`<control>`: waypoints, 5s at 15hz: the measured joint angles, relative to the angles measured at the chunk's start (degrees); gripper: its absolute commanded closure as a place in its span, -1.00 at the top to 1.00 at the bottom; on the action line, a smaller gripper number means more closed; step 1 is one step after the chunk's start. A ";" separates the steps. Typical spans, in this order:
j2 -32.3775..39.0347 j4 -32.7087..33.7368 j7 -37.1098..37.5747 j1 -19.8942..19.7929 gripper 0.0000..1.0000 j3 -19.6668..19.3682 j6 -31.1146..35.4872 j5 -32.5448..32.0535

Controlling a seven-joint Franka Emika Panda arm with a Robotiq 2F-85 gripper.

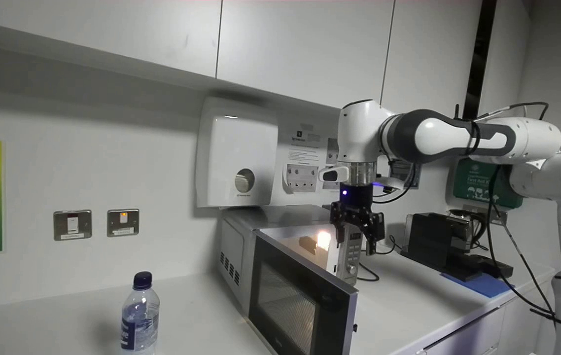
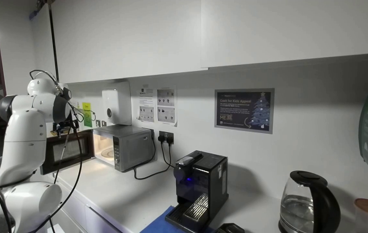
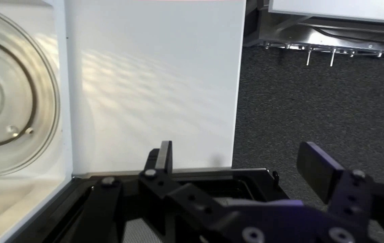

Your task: Fully close the microwave

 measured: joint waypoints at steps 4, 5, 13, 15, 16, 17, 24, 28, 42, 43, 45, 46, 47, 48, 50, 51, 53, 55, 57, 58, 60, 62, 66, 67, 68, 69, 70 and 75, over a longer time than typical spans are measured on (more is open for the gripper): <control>0.91 2.83 -0.88 2.24 1.00 0.00 0.17 -5.64; 1.42 3.73 -1.43 2.83 1.00 0.00 0.25 -6.98; 8.61 10.76 -5.91 6.37 1.00 -1.47 9.72 -11.67; 10.47 12.43 -6.34 6.96 1.00 -2.14 12.99 -11.66; 11.36 13.26 -6.38 7.31 1.00 -2.55 14.39 -11.62; 12.10 14.10 -6.43 7.57 1.00 -2.82 15.51 -11.52; 15.71 17.63 -6.45 7.61 1.00 -2.19 23.61 -10.93; 17.00 18.34 -7.08 7.36 1.00 -0.99 29.51 -8.10; 20.44 18.38 -8.21 6.86 1.00 2.21 28.32 6.39; 21.01 18.43 -8.13 6.85 1.00 2.05 27.24 6.39; 22.33 18.46 -7.98 6.83 1.00 1.74 25.95 6.39; 22.87 18.46 -7.82 6.81 1.00 1.64 25.51 6.39; 23.28 18.46 -7.62 6.80 1.00 1.52 25.07 6.39; 23.57 18.47 -7.38 6.80 1.00 1.48 24.78 6.39; 23.95 18.50 -7.01 6.80 1.00 1.48 24.09 6.39; 23.99 18.58 -6.95 6.80 1.00 1.48 23.29 6.38; 23.98 19.11 -6.89 6.85 1.00 1.47 20.68 6.23; 23.97 20.77 -6.88 7.82 1.00 0.21 16.47 6.26; 23.96 22.99 -6.88 9.12 1.00 -1.30 11.58 6.24; 23.94 23.89 -6.73 9.49 1.00 -1.51 9.42 5.93; 23.92 25.27 -6.11 9.82 1.00 -1.51 5.94 5.65; 23.91 26.32 -5.26 10.08 1.00 -1.51 3.37 5.53; 23.88 27.30 -2.72 10.50 1.00 -1.51 0.03 5.06; 23.86 27.30 -1.66 10.53 1.00 -1.52 -0.37 4.81; 23.84 27.30 -0.50 10.54 1.00 -1.52 -0.48 4.45; 23.84 27.30 0.75 10.55 1.00 -1.53 -0.52 4.03; 23.83 27.29 2.08 10.55 1.00 -1.58 -0.53 3.70; 23.41 27.25 8.95 10.58 1.00 -1.91 -3.37 1.75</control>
